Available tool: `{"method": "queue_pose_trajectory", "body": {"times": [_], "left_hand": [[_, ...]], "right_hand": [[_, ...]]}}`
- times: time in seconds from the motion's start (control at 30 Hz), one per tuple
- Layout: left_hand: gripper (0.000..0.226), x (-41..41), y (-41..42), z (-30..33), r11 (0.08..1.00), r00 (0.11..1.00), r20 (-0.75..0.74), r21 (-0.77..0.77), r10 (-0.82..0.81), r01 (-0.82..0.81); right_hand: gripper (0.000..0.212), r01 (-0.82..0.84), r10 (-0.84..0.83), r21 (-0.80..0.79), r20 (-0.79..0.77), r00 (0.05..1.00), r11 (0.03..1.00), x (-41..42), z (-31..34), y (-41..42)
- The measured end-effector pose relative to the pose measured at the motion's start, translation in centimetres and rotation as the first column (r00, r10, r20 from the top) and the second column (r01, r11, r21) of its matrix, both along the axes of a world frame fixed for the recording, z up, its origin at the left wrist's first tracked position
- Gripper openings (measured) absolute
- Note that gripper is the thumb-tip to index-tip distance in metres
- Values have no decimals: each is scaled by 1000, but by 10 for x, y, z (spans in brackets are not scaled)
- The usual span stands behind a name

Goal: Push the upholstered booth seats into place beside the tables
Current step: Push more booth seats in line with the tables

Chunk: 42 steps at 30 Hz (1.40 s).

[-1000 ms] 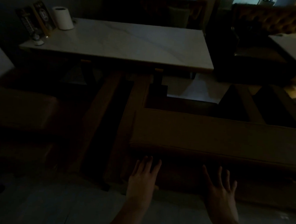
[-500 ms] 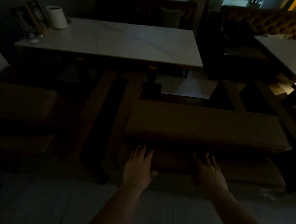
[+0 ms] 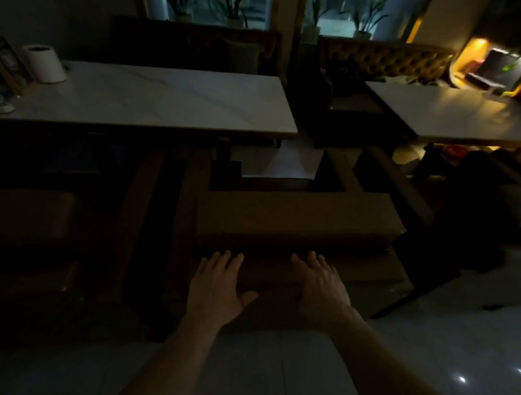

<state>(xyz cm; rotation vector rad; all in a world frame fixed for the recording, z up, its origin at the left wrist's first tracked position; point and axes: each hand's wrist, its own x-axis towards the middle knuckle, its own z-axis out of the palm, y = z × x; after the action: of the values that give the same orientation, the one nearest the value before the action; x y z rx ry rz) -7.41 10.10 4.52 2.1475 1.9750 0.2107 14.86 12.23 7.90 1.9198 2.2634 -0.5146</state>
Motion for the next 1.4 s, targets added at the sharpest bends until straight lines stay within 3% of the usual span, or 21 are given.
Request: {"method": "queue_pose_trajectory", "body": {"times": [0.43,0.7,0.93,1.4], "left_hand": [[99,-4,-56,82,999,999,-29,-25,-36,35],[98,49,-59,115,995,995,-40,3,-96,96],[96,152,-52,139,990,989,-43,-1,-139,139],[95,451,-28,142,961,963,20,68,-269,267]], "right_hand": [[84,39,-38,32,-28,999,999,-3,84,-69],[82,101,-98,73,-32,995,992,52,114,-95],[81,170,-167,119,-38,985,978,155,128,-101],[81,292,-288,147,-48,957,945,450,130,-101]]}}
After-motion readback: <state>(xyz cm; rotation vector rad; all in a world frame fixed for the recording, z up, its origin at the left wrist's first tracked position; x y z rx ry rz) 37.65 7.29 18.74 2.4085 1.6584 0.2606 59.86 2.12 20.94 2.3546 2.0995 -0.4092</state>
